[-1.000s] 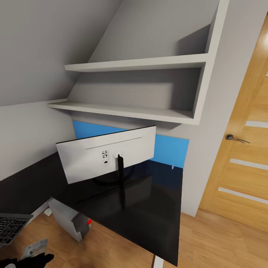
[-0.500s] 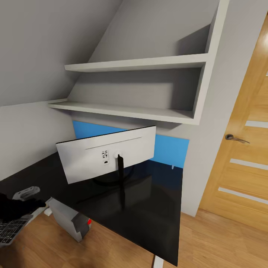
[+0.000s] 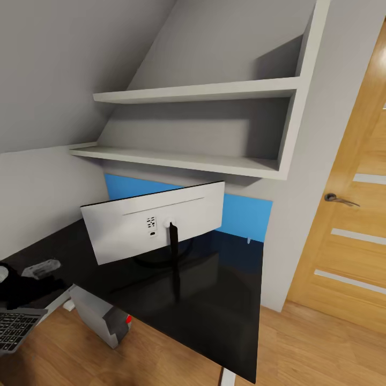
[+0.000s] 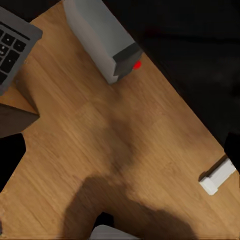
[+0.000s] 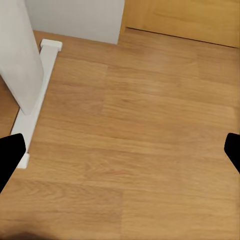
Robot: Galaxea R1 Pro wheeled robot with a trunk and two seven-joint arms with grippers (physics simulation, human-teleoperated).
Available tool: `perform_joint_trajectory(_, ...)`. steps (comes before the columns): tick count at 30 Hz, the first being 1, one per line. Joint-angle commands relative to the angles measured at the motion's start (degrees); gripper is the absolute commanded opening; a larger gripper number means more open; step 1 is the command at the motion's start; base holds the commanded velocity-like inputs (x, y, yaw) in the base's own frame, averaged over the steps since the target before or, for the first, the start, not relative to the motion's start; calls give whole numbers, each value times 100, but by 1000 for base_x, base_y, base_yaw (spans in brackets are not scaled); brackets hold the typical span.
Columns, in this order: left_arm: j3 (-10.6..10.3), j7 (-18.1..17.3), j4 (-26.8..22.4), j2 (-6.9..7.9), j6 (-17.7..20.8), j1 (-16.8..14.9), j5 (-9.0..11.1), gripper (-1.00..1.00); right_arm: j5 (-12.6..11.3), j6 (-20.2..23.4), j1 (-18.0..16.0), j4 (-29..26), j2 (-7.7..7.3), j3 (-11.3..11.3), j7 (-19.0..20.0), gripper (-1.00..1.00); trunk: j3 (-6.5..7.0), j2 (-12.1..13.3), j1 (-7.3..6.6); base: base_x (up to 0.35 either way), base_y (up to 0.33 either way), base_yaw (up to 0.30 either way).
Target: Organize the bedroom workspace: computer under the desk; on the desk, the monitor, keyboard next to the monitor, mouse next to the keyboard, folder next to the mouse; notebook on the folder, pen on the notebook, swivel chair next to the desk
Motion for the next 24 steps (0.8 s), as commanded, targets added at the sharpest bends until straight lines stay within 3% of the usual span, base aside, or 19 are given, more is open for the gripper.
perform_joint_trajectory(1, -300, 213, -1, -102, -6, -10, -120, 100, -34, -12, -3, -1, -4, 51, -23, 100, -10, -11, 3, 0, 0, 0)
perform_joint_trajectory(3, -631, 396, 2, -232, -28, -11, -368, 100, -42, -13, -3, -2, -6, 52, -22, 100, -10, -11, 3, 0, 0, 0)
perform_joint_trajectory(4, -912, 579, 3, -379, -61, -12, -631, 100, -46, -15, -3, -2, -8, 54, -19, 100, -10, -11, 3, 0, 0, 0)
perform_joint_trajectory(8, -1293, 901, 158, -830, -113, -14, -1018, 100, -53, -19, -3, -3, 1, 61, -14, 100, -10, -11, 3, 0, 0, 0)
perform_joint_trajectory(10, -1344, 943, 305, -998, -120, -35, -1072, 100, -54, -20, -3, -3, 5, 65, -13, 100, -10, -11, 3, 0, 0, 0)
perform_joint_trajectory(11, -1377, 969, 492, -1156, -124, -103, -1109, 100, -54, -23, -3, -2, 6, 68, -13, 100, -10, -11, 3, 0, 0, 0)
perform_joint_trajectory(13, -1401, 986, 709, -1291, -127, -223, -1134, 100, -55, -26, -3, -2, 6, 70, -13, 100, -10, -11, 3, 0, 0, 0)
perform_joint_trajectory(14, -1417, 994, 955, -1418, -128, -382, -1149, 100, -55, -30, -3, -3, 6, 72, -12, 100, -10, -11, 3, 0, 0, 0)
perform_joint_trajectory(18, -1449, 1002, 1603, -1667, -110, -855, -1169, 100, -55, -37, -3, -2, 7, 70, -7, 100, -10, -11, 3, 0, 0, 0)
perform_joint_trajectory(22, -1535, 1008, 2149, -1780, -77, -1445, -1170, 100, -55, -39, -3, -3, 7, 68, 38, 100, -10, -11, 3, 0, 0, 0)
perform_joint_trajectory(24, -1703, 1003, 2463, -1810, -65, -1856, -1165, 100, -58, -40, -3, -3, 6, 64, 77, 100, -10, -11, 3, 0, 0, 0)
